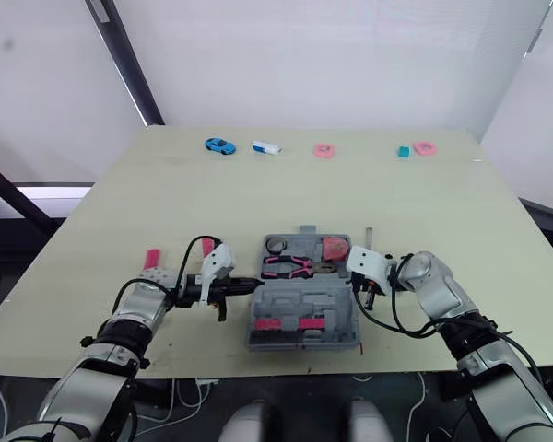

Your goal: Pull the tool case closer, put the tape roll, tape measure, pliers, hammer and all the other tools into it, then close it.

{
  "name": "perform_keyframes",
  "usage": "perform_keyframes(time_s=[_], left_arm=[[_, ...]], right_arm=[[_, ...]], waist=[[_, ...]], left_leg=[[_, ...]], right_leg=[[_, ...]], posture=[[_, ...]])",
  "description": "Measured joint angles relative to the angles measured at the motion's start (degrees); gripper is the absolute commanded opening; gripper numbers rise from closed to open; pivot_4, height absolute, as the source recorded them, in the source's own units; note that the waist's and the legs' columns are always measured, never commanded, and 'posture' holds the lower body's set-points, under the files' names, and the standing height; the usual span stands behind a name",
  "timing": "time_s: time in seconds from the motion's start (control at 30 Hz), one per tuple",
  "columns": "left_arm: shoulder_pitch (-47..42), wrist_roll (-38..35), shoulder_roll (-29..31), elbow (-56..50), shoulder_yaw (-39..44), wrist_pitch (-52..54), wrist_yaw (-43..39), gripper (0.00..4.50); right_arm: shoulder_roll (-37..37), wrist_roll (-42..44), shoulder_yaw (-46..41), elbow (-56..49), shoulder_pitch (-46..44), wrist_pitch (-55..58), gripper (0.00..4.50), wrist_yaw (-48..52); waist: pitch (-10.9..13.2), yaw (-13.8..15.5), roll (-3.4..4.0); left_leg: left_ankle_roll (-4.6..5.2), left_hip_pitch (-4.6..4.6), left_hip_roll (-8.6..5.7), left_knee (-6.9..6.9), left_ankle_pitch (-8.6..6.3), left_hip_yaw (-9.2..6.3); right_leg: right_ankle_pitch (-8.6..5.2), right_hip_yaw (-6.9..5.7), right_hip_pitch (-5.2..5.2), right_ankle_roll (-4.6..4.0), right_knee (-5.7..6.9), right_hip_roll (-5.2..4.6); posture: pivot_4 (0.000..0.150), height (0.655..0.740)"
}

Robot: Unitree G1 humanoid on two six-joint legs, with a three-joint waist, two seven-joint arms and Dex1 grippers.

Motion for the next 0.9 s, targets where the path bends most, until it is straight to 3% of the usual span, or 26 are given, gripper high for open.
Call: perform_keyframes(time_s=[0.9], left_arm=[[-0.1, 0.0, -0.4, 0.5, 0.2, -0.7, 0.3, 0.06]], right_arm=[[-0.1, 0.0, -0.2, 0.5, 0.0, -0.5, 0.00, 0.0]], waist=[[0.0, 0.0, 0.00]], left_leg=[[0.00, 0.00, 0.00, 0.00, 0.00, 0.00]], right_leg=[[0.00, 0.00, 0.00, 0.00, -0.01, -0.01]], posture=[[0.150, 0.7400]])
